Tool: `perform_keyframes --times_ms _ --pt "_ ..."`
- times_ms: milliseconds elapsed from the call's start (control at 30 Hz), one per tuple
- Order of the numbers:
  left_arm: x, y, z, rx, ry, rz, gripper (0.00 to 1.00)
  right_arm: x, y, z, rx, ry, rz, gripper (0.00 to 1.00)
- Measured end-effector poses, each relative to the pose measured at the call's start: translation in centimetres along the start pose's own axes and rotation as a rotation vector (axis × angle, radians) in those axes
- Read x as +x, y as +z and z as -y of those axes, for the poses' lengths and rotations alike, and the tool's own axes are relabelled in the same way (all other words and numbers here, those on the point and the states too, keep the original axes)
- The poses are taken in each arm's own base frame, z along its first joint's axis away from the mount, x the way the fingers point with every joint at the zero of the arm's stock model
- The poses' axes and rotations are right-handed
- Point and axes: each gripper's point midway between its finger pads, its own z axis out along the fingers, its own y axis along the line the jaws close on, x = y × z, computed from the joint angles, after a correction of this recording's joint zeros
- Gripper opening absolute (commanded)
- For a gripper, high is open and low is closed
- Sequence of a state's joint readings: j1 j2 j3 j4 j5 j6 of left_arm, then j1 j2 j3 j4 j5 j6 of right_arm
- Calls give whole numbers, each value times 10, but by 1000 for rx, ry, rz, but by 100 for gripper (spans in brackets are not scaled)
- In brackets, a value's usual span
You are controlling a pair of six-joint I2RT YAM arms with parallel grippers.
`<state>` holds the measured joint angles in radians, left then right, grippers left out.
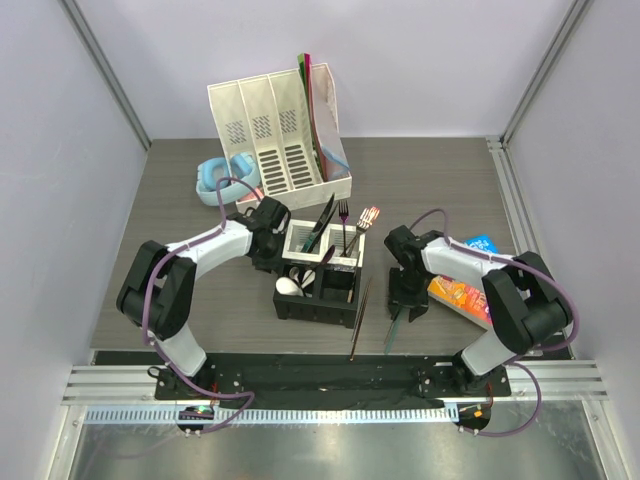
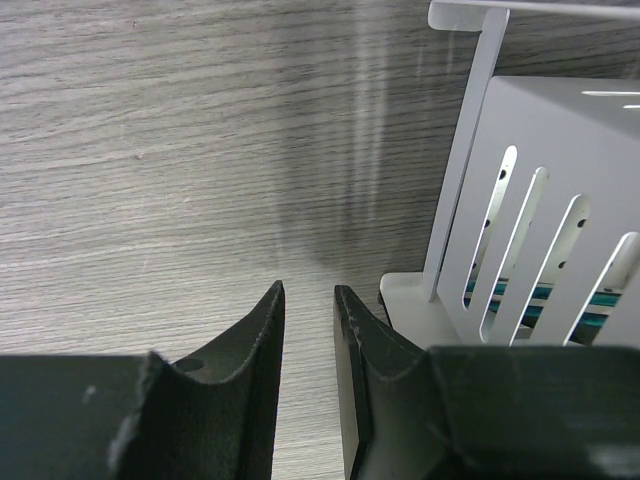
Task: Sort the eating utensils into containers
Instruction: Pick up the chopstick from the center of the board.
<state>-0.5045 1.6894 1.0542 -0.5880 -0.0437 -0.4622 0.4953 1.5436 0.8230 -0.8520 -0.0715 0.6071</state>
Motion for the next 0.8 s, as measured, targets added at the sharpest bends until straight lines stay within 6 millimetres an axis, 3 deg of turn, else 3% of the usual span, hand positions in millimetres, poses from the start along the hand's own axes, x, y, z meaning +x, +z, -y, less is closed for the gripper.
perform_keyframes --times_ms 33,167,267,633,800 --pt "0 0 0 0 0 0 27 1 2 0 1 1 -9 45" --pt "0 0 0 0 0 0 27 3 4 -1 -3 -6 -27 5" --pt "0 0 0 0 0 0 26 5 4 -2 -10 -10 -44 1" --pt "0 0 0 -1 0 0 26 5 2 -4 -23 -22 -54 1" --pt "0 0 0 0 0 0 26 -9 -5 -15 -54 -27 -10 1"
